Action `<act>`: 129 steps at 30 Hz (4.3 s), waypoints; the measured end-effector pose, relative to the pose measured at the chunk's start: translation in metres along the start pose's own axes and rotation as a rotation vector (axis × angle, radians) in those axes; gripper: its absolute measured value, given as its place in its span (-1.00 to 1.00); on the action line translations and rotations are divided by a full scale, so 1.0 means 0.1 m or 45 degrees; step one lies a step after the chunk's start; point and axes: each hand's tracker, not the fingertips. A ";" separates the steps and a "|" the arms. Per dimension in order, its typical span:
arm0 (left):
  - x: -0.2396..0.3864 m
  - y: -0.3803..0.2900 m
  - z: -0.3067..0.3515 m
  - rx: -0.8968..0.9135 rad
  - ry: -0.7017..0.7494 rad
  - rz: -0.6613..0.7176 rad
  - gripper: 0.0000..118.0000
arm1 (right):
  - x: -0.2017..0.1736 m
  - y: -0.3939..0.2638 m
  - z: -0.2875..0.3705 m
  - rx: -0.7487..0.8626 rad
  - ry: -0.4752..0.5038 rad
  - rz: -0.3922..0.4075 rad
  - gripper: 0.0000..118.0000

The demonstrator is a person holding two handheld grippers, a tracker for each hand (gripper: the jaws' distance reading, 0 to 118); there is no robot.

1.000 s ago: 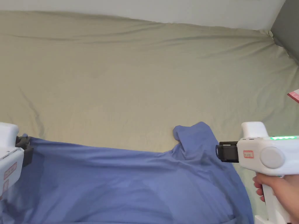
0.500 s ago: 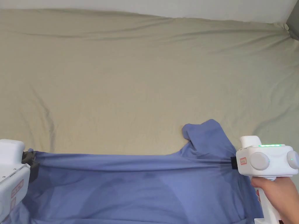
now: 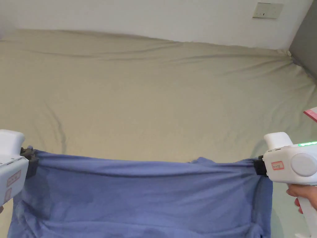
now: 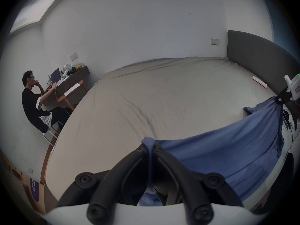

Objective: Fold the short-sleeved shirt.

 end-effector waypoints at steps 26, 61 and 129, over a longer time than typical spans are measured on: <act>-0.05 -1.55 -0.15 -0.534 -0.167 -0.158 -0.97 | -0.27 -1.61 -0.23 -0.586 0.195 0.254 -0.90; 0.39 0.29 1.67 0.774 0.045 0.188 0.63 | -1.20 -0.33 2.01 0.998 -0.204 0.037 0.82; -0.67 -1.71 -0.80 -0.536 -0.761 0.731 -0.85 | -1.62 -0.55 1.32 0.732 -0.094 0.072 -0.96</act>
